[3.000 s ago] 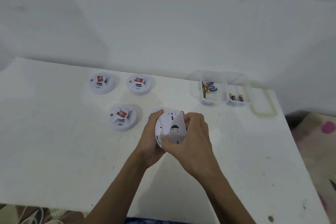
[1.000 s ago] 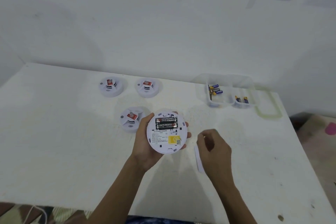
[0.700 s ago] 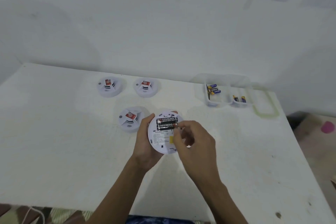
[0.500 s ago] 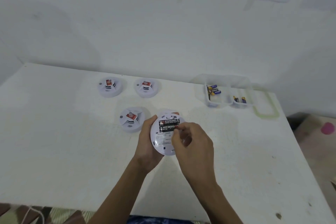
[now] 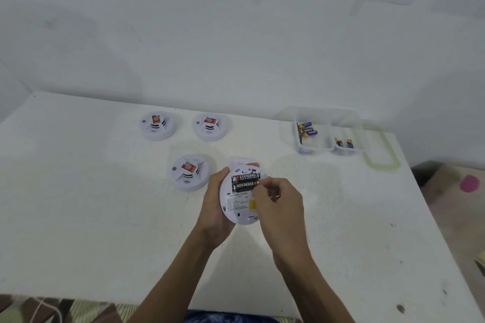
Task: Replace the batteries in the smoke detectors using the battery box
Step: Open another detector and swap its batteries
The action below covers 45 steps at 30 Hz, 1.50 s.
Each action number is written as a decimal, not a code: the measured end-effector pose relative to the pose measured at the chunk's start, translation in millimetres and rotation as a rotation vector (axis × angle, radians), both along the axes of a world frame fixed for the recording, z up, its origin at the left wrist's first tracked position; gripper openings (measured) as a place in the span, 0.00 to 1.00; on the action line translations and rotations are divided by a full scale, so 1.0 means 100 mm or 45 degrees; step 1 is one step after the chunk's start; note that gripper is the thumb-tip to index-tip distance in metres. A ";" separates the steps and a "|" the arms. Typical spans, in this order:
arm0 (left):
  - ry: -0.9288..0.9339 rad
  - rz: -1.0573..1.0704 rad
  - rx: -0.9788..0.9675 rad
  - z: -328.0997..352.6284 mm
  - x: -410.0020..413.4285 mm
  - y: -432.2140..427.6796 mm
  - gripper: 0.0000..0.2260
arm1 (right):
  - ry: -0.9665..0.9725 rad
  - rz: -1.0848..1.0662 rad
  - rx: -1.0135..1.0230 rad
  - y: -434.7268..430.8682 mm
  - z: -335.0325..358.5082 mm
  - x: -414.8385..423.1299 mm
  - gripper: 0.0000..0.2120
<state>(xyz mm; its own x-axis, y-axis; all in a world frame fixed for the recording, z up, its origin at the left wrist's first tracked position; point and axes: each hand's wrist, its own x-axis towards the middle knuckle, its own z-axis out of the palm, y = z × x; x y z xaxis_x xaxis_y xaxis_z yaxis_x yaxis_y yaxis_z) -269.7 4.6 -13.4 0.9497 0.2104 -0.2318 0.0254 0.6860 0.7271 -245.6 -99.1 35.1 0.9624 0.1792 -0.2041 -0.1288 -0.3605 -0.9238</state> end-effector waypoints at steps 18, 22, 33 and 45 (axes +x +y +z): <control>0.010 -0.023 -0.099 -0.09 0.02 0.09 0.23 | -0.305 -0.144 0.373 0.02 0.02 0.14 0.09; -0.034 -0.113 -0.201 -0.05 0.02 0.13 0.24 | -0.429 0.220 0.250 -0.03 0.05 0.32 0.06; 0.087 -0.007 -0.066 -0.09 0.05 0.19 0.23 | -1.171 1.189 -0.697 0.04 0.10 0.65 0.14; 0.070 -0.055 0.104 -0.15 0.03 0.17 0.16 | -1.264 1.425 -0.803 0.06 0.09 0.80 0.12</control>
